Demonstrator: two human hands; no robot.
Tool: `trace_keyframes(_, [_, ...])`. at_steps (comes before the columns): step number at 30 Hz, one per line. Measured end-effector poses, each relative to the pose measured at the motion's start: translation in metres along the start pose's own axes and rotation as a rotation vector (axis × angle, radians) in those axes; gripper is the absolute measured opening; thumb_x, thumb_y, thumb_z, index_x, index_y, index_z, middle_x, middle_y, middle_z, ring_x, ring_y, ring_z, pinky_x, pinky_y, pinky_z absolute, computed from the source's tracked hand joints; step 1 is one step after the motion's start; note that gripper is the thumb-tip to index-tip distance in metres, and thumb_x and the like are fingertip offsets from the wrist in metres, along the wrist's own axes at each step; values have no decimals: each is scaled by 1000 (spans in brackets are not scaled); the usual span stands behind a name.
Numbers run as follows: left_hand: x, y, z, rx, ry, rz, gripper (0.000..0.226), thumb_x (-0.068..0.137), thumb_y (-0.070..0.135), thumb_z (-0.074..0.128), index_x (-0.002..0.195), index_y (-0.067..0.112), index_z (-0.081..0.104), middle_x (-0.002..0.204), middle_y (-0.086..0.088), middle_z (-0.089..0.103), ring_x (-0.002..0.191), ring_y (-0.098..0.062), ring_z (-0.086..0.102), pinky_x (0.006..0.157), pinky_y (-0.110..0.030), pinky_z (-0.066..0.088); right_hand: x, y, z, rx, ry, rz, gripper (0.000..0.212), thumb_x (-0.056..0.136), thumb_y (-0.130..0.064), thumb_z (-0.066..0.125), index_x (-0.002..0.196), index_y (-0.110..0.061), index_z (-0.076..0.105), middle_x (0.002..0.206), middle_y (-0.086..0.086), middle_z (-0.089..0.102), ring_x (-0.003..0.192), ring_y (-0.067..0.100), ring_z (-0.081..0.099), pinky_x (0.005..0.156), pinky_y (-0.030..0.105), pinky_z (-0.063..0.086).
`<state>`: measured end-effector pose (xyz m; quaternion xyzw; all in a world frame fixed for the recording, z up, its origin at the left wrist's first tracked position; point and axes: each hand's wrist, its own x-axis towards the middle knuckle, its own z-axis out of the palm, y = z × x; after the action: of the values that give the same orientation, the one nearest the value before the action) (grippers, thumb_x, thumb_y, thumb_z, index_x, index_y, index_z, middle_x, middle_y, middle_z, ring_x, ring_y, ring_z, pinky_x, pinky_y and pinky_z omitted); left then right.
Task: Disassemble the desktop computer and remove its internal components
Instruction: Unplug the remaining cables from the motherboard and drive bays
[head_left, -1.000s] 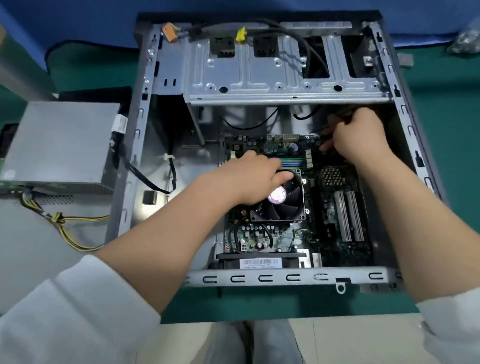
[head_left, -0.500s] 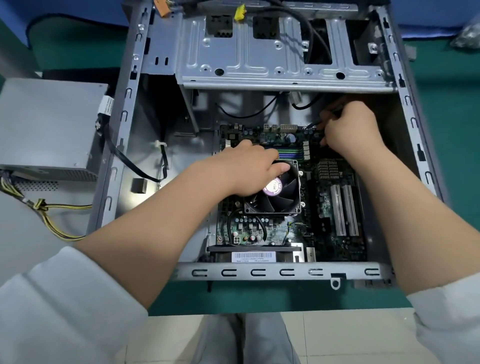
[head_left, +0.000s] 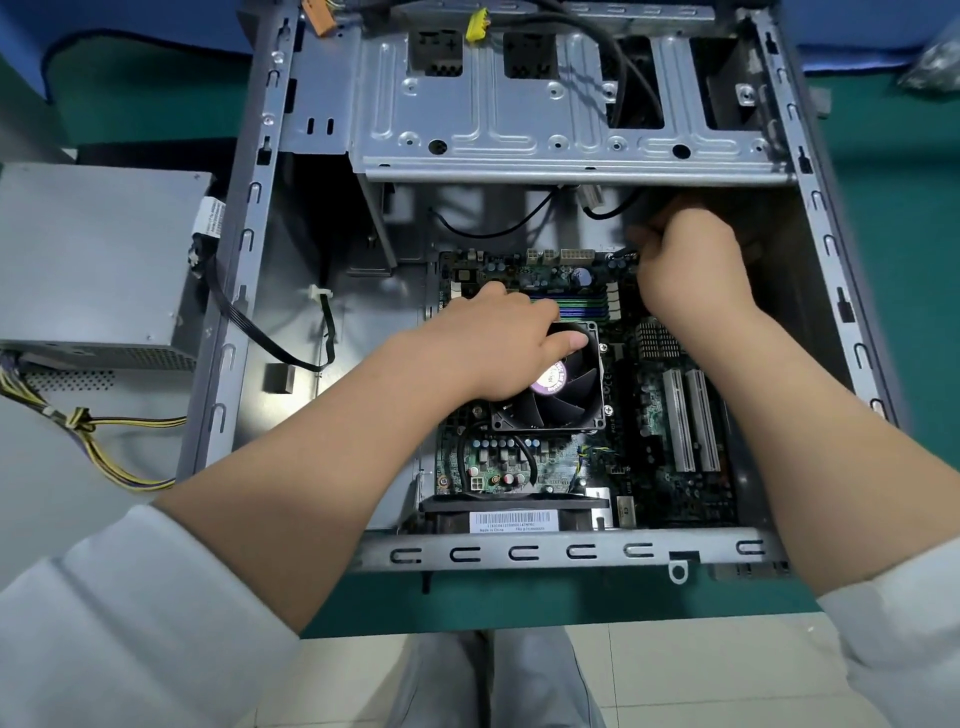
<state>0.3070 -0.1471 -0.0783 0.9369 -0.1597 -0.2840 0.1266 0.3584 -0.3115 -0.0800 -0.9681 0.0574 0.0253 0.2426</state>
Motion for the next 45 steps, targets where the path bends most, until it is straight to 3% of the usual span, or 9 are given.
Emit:
trace_keyframes(9, [-1, 1, 0, 8, 2, -3, 53, 97, 56, 21, 125, 19, 47, 122, -6, 53, 118, -26, 38, 84, -41, 33, -3, 0, -1, -54, -6, -71, 18, 89, 3, 50, 97, -11, 59, 111, 18, 64, 105, 36, 57, 70, 24, 31])
trace_keyframes(14, [-1, 2, 0, 18, 7, -2, 51, 97, 56, 22, 118, 18, 48, 119, -6, 54, 117, -26, 38, 82, -41, 32, -3, -3, -1, -156, -41, -142, 29, 82, 11, 47, 105, -1, 61, 110, 16, 65, 103, 36, 58, 71, 28, 37])
trace_keyframes(18, [-2, 2, 0, 14, 6, -6, 50, 97, 56, 22, 115, 18, 48, 118, -6, 54, 116, -26, 38, 86, -42, 34, -5, -3, -1, -196, -32, -104, 17, 91, -6, 49, 106, -2, 58, 106, 19, 62, 97, 40, 57, 66, 34, 38])
trace_keyframes(22, [-2, 1, -1, 9, -5, -14, 50, 96, 57, 22, 116, 19, 48, 119, -5, 54, 117, -26, 38, 88, -43, 35, -7, -8, -5, -396, 68, 11, 48, 100, -44, 35, 106, 0, 55, 100, 23, 62, 91, 44, 59, 64, 36, 31])
trace_keyframes(27, [-1, 1, -1, 4, -8, -12, 53, 96, 57, 22, 122, 20, 48, 122, -5, 54, 119, -26, 38, 89, -43, 35, -5, -4, -6, -370, 29, -51, 31, 98, -27, 47, 90, 1, 59, 93, 24, 63, 80, 42, 57, 61, 33, 29])
trace_keyframes(30, [-1, 2, -1, 8, -11, -13, 53, 97, 57, 22, 123, 19, 48, 122, -5, 54, 119, -26, 38, 90, -44, 36, -4, -5, -5, -278, 1, -72, 26, 97, -25, 50, 92, -2, 61, 90, 21, 63, 67, 32, 43, 60, 33, 29])
trace_keyframes(34, [-2, 3, -2, 14, -21, -17, 54, 97, 57, 21, 125, 19, 46, 123, -5, 53, 120, -26, 38, 92, -44, 35, -3, -4, -2, -183, -9, -24, 20, 92, -21, 50, 100, -7, 64, 95, 17, 63, 73, 30, 46, 64, 31, 33])
trace_keyframes(39, [-3, 3, -3, 9, -25, -15, 55, 97, 57, 21, 128, 20, 46, 126, -5, 53, 122, -26, 37, 93, -45, 35, -5, -2, -4, -278, 41, 6, 29, 98, -26, 43, 101, -1, 57, 98, 24, 62, 89, 45, 57, 63, 35, 30])
trace_keyframes(45, [-3, 2, -3, 5, -26, -14, 54, 97, 56, 21, 127, 19, 46, 123, -6, 53, 121, -26, 37, 91, -43, 35, -4, -6, -2, -229, 17, -7, 26, 95, -24, 44, 102, -6, 61, 96, 18, 62, 79, 38, 55, 64, 34, 32])
